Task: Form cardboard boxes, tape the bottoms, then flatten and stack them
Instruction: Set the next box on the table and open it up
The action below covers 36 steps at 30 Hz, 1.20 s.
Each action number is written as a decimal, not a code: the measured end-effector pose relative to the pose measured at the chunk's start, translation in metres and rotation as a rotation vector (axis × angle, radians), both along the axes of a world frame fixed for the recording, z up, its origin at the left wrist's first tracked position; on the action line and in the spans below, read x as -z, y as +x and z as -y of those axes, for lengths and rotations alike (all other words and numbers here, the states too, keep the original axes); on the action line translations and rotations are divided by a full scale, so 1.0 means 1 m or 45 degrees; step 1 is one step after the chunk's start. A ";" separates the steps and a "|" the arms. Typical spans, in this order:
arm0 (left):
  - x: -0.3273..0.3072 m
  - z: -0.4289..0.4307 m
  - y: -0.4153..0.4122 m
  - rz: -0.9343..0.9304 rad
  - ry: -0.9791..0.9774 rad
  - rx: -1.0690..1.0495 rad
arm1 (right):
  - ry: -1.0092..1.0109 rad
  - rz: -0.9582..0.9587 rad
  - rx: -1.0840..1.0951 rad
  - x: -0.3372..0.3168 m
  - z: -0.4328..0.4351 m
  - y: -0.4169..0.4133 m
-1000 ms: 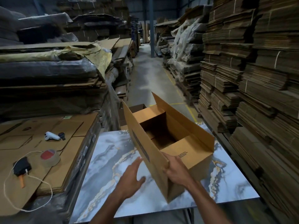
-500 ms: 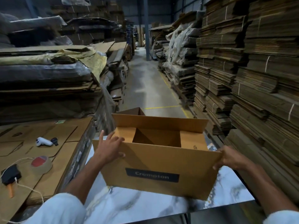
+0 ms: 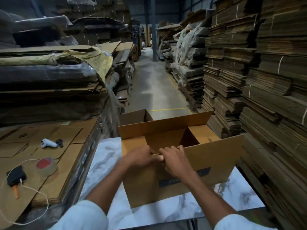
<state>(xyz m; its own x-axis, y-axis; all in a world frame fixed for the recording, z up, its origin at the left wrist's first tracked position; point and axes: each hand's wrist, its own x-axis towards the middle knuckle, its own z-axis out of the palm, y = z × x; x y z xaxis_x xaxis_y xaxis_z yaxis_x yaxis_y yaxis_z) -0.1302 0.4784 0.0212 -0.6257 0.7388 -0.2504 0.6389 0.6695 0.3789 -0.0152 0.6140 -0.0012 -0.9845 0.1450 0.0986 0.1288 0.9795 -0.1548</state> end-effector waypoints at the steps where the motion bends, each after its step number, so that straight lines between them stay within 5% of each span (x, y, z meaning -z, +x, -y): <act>1: -0.009 0.004 -0.009 0.222 0.044 -0.021 | 0.015 -0.022 0.027 0.004 0.001 0.002; 3: -0.015 0.007 -0.023 0.373 0.055 -0.038 | 0.022 -0.067 0.054 0.010 0.001 0.006; 8: 0.006 -0.021 -0.025 0.052 -0.658 0.064 | -0.006 -0.126 -0.020 0.014 0.014 0.013; 11: 0.010 -0.030 -0.017 -0.048 -0.795 0.049 | -0.015 -0.146 -0.027 0.015 0.015 0.015; 17: -0.004 -0.004 -0.022 -0.028 -0.524 0.150 | -0.007 -0.196 -0.026 0.008 0.014 0.016; 20: -0.020 0.040 -0.021 -0.329 -0.227 -0.093 | -0.024 -0.226 -0.034 0.008 0.012 0.014; 26: -0.001 0.078 0.007 -0.124 0.355 -0.699 | -0.059 -0.174 -0.009 0.010 0.020 0.006; 31: 0.023 0.072 -0.001 -0.222 0.332 -0.777 | -0.068 -0.080 -0.094 -0.001 0.033 0.004; 36: 0.020 0.082 -0.009 -0.217 0.367 -0.616 | -0.459 0.240 0.057 -0.035 -0.017 -0.018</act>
<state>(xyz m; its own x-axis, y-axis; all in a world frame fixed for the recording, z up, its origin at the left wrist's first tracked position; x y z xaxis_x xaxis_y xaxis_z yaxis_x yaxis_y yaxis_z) -0.1395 0.3964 0.0016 -0.9224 0.3826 0.0518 0.3543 0.7854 0.5076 -0.0330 0.6311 0.0334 -0.9724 0.1806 -0.1479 0.2291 0.8595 -0.4570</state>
